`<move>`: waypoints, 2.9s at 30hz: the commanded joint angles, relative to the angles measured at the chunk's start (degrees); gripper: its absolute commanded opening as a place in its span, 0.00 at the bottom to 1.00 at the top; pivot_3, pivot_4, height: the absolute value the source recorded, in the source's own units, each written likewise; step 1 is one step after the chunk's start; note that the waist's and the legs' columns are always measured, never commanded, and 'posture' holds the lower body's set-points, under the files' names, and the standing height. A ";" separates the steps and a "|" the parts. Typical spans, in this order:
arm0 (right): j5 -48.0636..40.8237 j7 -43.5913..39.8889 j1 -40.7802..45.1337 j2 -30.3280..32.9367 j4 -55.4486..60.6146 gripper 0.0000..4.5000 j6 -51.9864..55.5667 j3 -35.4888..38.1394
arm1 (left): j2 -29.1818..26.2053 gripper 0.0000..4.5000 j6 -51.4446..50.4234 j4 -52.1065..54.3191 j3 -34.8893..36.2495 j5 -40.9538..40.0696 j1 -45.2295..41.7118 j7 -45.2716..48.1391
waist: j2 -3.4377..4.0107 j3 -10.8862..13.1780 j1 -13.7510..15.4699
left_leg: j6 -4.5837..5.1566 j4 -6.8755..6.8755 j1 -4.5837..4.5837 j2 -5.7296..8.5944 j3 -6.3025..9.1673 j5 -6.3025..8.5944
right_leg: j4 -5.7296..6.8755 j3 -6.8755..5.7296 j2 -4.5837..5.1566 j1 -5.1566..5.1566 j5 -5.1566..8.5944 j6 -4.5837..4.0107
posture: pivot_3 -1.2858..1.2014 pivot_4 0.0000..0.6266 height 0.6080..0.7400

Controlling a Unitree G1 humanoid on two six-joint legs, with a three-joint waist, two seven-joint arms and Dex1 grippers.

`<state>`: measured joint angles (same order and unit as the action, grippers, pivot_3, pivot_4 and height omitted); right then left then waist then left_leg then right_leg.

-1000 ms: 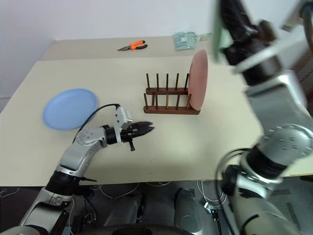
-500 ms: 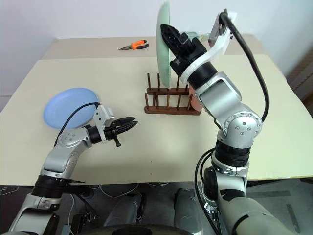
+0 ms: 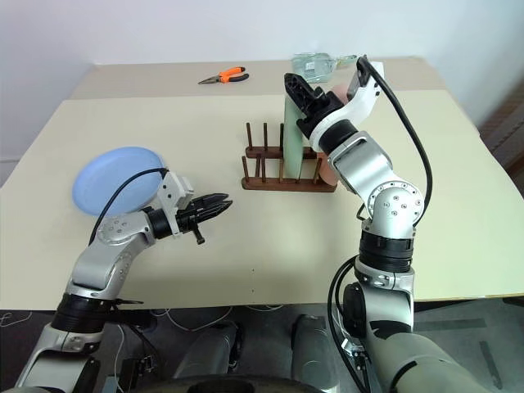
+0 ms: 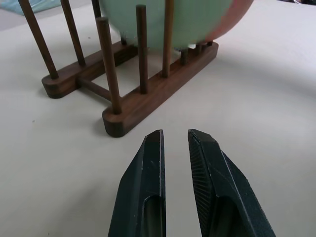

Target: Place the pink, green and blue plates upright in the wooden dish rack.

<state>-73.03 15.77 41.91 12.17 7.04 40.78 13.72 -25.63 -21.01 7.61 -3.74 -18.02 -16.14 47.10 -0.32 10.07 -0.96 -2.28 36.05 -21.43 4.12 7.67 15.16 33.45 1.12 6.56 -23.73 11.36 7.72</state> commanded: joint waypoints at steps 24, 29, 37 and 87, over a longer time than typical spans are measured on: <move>50.38 -44.82 1.14 15.86 15.52 1.00 -16.14 -29.43 | 9.55 0.88 -27.46 -5.37 49.63 -10.02 -6.86 -59.12 | -0.69 -0.04 0.66 | -0.17 0.10 -0.02 0.07 0.15 -0.06 | -0.02 -0.11 0.09 0.09 0.01 0.09 | 0.52 0.24 1.00; 53.15 -46.13 -0.75 13.57 16.59 1.00 -16.24 -30.32 | 11.65 0.35 -31.31 -4.17 52.23 -18.13 -7.10 -57.17 | -0.75 -0.04 0.23 | -0.24 0.00 0.03 0.04 0.19 -0.10 | 0.03 -0.16 0.06 0.04 0.01 0.08 | 0.52 0.24 1.00; 56.92 -49.02 -0.79 13.43 16.36 1.00 -14.82 -31.43 | 8.62 0.01 -22.81 -1.43 41.74 -17.09 -8.97 -48.68 | -0.87 -0.01 0.45 | -0.27 0.01 0.01 0.05 0.19 -0.11 | 0.02 -0.16 0.05 0.05 0.01 0.06 | 0.52 0.24 1.00; 35.90 -21.98 -1.93 -22.45 18.89 0.00 3.98 -6.57 | -1.59 0.67 7.48 5.44 10.55 -3.56 9.79 -18.21 | -1.14 0.16 -0.21 | -0.51 -0.40 -0.05 -0.06 0.13 -0.26 | 0.53 0.09 -0.09 -0.64 -0.04 -0.33 | 0.52 0.24 1.00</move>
<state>-33.63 -8.25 40.11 -7.20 22.64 43.63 6.52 -26.60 -14.41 10.20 7.09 -21.28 -6.78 27.15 -1.46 10.24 -1.18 -2.78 35.60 -21.47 4.04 7.78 14.90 34.05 1.21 6.45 -24.42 11.35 7.35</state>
